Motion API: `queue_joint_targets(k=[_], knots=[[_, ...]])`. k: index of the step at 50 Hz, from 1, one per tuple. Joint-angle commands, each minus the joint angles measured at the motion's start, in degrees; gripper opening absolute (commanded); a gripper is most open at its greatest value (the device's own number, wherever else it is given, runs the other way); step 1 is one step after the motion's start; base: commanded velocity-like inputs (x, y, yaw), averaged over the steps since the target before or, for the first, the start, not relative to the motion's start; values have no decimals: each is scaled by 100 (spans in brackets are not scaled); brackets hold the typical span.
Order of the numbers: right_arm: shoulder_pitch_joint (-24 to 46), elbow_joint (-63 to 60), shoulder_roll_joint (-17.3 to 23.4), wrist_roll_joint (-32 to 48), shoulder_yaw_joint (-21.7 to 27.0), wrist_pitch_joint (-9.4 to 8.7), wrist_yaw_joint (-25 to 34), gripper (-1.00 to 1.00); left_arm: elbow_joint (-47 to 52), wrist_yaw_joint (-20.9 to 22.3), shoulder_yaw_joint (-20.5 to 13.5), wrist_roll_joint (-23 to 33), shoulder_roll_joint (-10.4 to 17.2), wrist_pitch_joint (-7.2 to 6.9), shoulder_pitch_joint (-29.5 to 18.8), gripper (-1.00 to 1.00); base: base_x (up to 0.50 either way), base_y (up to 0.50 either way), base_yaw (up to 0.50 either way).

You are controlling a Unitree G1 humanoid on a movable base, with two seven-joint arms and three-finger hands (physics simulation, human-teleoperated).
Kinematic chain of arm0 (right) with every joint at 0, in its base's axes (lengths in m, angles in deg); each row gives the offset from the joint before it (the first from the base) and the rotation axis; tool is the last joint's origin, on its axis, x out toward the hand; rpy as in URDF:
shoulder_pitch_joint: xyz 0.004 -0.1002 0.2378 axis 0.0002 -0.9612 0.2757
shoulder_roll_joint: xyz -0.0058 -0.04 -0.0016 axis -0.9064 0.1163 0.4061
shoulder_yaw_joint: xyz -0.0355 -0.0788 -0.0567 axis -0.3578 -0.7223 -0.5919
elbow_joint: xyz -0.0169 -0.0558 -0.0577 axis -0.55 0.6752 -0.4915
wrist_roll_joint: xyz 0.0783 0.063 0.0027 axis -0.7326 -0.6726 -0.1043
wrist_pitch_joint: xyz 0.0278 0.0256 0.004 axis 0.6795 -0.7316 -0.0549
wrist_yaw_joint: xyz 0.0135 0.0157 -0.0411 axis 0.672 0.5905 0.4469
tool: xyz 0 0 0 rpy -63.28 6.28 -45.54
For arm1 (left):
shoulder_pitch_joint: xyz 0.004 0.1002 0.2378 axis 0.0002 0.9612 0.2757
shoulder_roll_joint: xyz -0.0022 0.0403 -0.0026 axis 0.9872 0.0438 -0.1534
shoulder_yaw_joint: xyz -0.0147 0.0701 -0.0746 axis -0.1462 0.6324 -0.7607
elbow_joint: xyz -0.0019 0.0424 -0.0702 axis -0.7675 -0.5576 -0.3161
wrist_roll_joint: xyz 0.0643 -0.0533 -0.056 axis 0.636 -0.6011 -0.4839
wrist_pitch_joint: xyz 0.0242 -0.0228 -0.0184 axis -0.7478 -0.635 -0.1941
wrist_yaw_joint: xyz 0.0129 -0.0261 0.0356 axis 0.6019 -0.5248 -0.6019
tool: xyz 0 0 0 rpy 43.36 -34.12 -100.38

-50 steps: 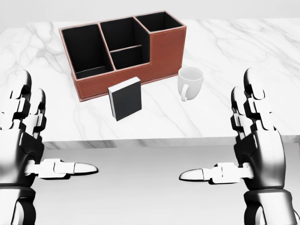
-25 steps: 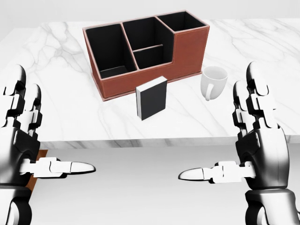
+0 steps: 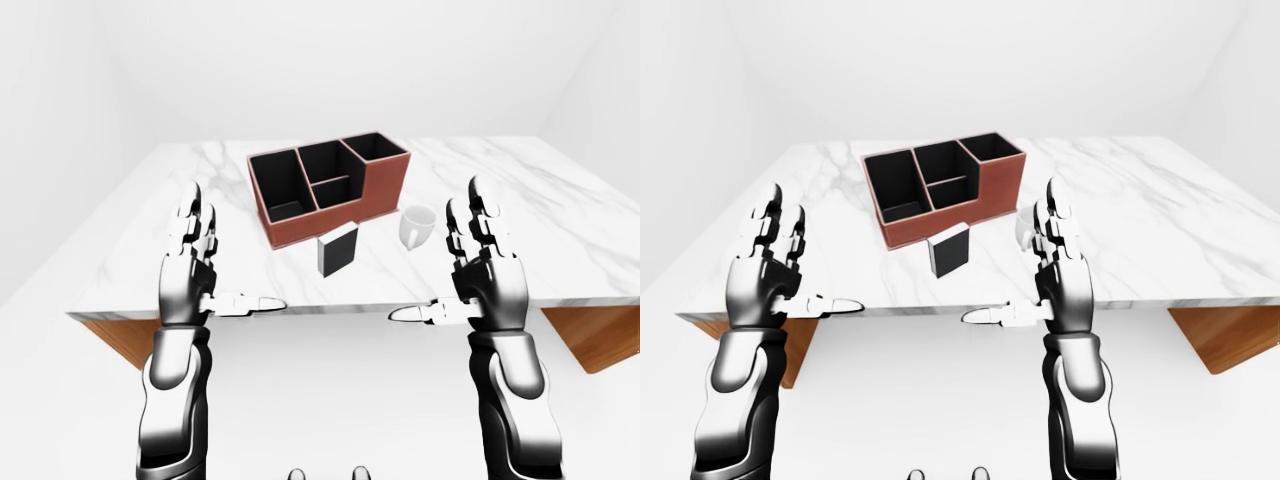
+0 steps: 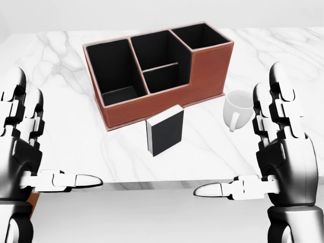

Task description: Pick up the book and place it in the front compartment of the caddy.

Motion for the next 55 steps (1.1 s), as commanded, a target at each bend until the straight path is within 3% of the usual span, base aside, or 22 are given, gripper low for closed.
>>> queue_joint_targets(k=[1,31,55], knots=[[2,-34,4,-21,2,0,8,100,62,4,-21,-25,8,0,-21,100,50,0,0],[12,-73,6,9,29,0,-5,100,108,0,-35,-50,15,0,-26,100,50,0,0],[1,-33,-8,20,25,0,11,100,91,10,-21,-35,7,0,-16,100,1,7,0]])
